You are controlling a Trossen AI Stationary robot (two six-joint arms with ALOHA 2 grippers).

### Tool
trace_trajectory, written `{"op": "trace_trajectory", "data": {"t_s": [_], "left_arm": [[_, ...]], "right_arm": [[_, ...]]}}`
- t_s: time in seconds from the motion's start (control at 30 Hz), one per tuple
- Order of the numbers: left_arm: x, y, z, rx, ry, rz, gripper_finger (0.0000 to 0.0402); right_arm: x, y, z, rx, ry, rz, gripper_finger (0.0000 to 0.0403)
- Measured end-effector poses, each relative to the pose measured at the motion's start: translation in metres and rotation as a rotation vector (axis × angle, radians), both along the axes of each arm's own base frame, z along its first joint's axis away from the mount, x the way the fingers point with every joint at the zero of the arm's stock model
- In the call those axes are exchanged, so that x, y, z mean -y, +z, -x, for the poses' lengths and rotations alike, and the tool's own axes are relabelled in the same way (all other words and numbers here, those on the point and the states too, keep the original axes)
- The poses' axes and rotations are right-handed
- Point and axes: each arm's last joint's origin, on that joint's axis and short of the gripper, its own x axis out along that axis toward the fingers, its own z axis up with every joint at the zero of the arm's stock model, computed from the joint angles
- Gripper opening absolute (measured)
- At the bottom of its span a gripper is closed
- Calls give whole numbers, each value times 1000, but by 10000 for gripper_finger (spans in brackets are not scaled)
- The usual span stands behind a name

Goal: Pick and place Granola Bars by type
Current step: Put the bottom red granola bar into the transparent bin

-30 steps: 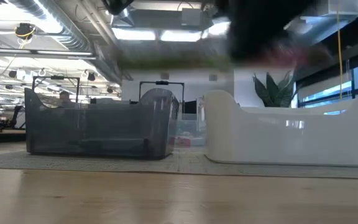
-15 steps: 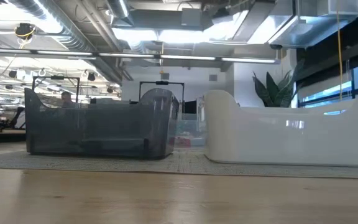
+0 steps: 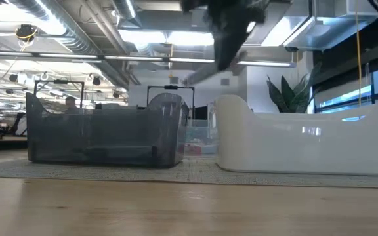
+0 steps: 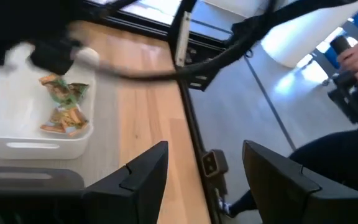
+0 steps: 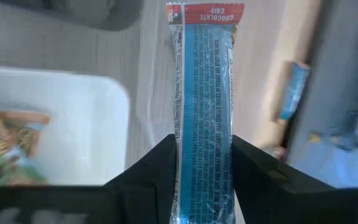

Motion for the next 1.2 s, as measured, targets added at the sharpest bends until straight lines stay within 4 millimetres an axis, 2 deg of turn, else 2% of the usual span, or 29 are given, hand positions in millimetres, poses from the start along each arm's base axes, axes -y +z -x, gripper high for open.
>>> {"op": "trace_trajectory", "data": {"t_s": [0.27, 0.5, 0.6, 0.8, 1.0, 1.2], "left_arm": [[-3, 0, -1, 18, 89, -43, 198], [-3, 1, -2, 62, 62, -112, 198], [-3, 2, -2, 83, 75, -147, 198], [-5, 2, -3, 103, 102, -206, 198], [-5, 2, -3, 94, 97, -180, 198], [-9, 0, -4, 119, 62, -302, 198]], "right_arm": [[88, -45, -15, -27, -30, -195, 139], [131, -68, -15, 17, -57, -269, 139], [139, -77, -13, 33, -57, -364, 139], [141, -92, -10, 27, -62, -383, 139], [141, -96, -7, 18, -79, -386, 139], [139, -96, -9, 51, -105, -457, 142]]}}
